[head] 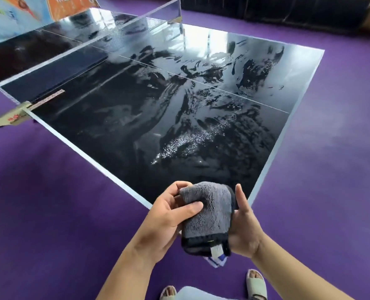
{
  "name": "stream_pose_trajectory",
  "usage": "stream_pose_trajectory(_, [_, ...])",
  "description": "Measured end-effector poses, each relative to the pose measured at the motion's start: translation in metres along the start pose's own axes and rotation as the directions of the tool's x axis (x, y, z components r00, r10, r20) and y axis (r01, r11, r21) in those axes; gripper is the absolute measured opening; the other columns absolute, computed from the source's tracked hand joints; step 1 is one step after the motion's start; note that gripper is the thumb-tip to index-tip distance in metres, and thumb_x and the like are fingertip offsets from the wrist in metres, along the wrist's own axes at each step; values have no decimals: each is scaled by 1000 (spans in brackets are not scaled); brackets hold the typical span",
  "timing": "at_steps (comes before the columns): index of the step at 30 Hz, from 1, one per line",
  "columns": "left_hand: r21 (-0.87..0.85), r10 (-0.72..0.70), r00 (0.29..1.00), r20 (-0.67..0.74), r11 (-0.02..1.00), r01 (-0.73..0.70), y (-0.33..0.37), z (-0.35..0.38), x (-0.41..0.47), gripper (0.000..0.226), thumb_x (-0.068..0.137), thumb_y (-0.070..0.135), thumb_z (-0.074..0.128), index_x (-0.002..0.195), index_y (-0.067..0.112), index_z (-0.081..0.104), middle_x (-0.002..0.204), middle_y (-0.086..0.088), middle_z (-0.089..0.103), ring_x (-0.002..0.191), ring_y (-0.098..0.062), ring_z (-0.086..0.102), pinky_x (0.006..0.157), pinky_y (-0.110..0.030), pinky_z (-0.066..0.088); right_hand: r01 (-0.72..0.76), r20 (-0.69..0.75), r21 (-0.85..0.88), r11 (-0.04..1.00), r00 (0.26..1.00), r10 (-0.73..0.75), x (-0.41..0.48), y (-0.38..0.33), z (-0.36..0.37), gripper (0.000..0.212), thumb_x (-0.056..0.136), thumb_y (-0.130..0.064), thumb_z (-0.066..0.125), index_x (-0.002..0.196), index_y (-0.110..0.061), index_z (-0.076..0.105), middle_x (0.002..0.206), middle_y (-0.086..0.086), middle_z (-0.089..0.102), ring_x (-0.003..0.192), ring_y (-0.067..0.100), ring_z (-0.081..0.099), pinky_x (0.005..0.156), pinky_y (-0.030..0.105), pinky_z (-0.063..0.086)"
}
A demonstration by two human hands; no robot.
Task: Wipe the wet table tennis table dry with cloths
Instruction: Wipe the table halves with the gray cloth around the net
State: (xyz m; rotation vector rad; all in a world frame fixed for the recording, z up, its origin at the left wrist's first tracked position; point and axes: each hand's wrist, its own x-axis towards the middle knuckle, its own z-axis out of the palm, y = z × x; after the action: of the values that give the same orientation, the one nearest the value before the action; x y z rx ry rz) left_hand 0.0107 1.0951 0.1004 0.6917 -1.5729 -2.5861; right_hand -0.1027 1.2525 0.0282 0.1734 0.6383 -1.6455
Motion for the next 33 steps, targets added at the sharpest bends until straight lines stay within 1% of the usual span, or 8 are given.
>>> stream_pose_trajectory(6, [114, -100, 995, -21, 988, 101, 16, -70, -8, 31, 78, 3, 78, 105, 9, 63, 96, -10, 69, 89, -23, 66, 81, -42, 56, 251, -11, 13, 968, 968, -250, 17, 51, 37, 94, 91, -66, 53, 147, 7, 36, 150, 34, 34, 140, 47, 36, 114, 54, 28])
stream_pose_trajectory(9, [170, -128, 992, -16, 977, 129, 21, -87, 3, 25, 85, -4, 73, 106, 5, 64, 93, -8, 71, 85, -21, 68, 79, -41, 56, 255, -146, -110, 961, 952, -269, 33, 60, 65, 79, 63, -41, 87, 124, 5, 65, 127, 32, 61, 111, 42, 65, 92, 50, 53])
stream_pose_trajectory(17, [494, -114, 990, 83, 868, 58, 44, -95, 109, 23, 82, -3, 75, 97, 13, 71, 89, -5, 76, 79, -14, 71, 74, -31, 61, 73, -461, -235, 969, 869, -177, 69, 5, 74, 43, 95, -30, 53, 123, -2, 69, 131, 21, 63, 118, 35, 63, 108, 53, 42])
stream_pose_trajectory(21, [655, -56, 995, 86, 755, -14, 74, -89, 195, 32, 86, 14, 72, 114, 26, 65, 109, 1, 67, 101, -18, 67, 91, -39, 57, 270, -614, -239, 933, 702, -361, 105, -66, 63, 35, 100, -21, 48, 121, 0, 66, 118, 19, 70, 101, 31, 71, 97, 46, 51])
stream_pose_trajectory(25, [761, -117, 993, 22, 646, 59, 89, -114, 268, 30, 90, 21, 69, 116, 33, 63, 112, 6, 65, 103, -14, 63, 95, -37, 53, 231, -687, -670, 706, 167, -707, 133, -131, 26, 30, 104, -23, 50, 129, -11, 61, 117, 3, 70, 106, 20, 64, 99, 29, 46])
stream_pose_trajectory(27, [806, -181, 983, -10, 581, 115, 83, -133, 290, 28, 90, 22, 68, 116, 33, 62, 111, 7, 65, 100, -13, 63, 85, -30, 50, 135, -577, -806, 577, 41, -816, 145, -143, 1, 35, 105, -29, 48, 135, -11, 54, 128, 2, 64, 118, 16, 57, 98, 13, 35])
stream_pose_trajectory(30, [801, -239, 966, -100, 556, 221, 66, -163, 301, 25, 93, 20, 65, 115, 30, 62, 111, 6, 65, 90, -11, 61, 71, -24, 44, 151, -576, -797, 584, 100, -812, 169, -134, -21, 28, 104, -26, 50, 126, -17, 63, 123, -7, 67, 115, 0, 57, 97, 12, 39])
stream_pose_trajectory(33, [751, -283, 941, -186, 577, 322, 50, -192, 292, 21, 93, 16, 64, 110, 28, 64, 108, 3, 68, 89, -14, 63, 71, -25, 45, 244, -693, -667, 704, 143, -706, 194, -109, -10, 16, 102, -14, 53, 101, -22, 67, 99, -7, 70, 105, 16, 65, 78, 23, 49])
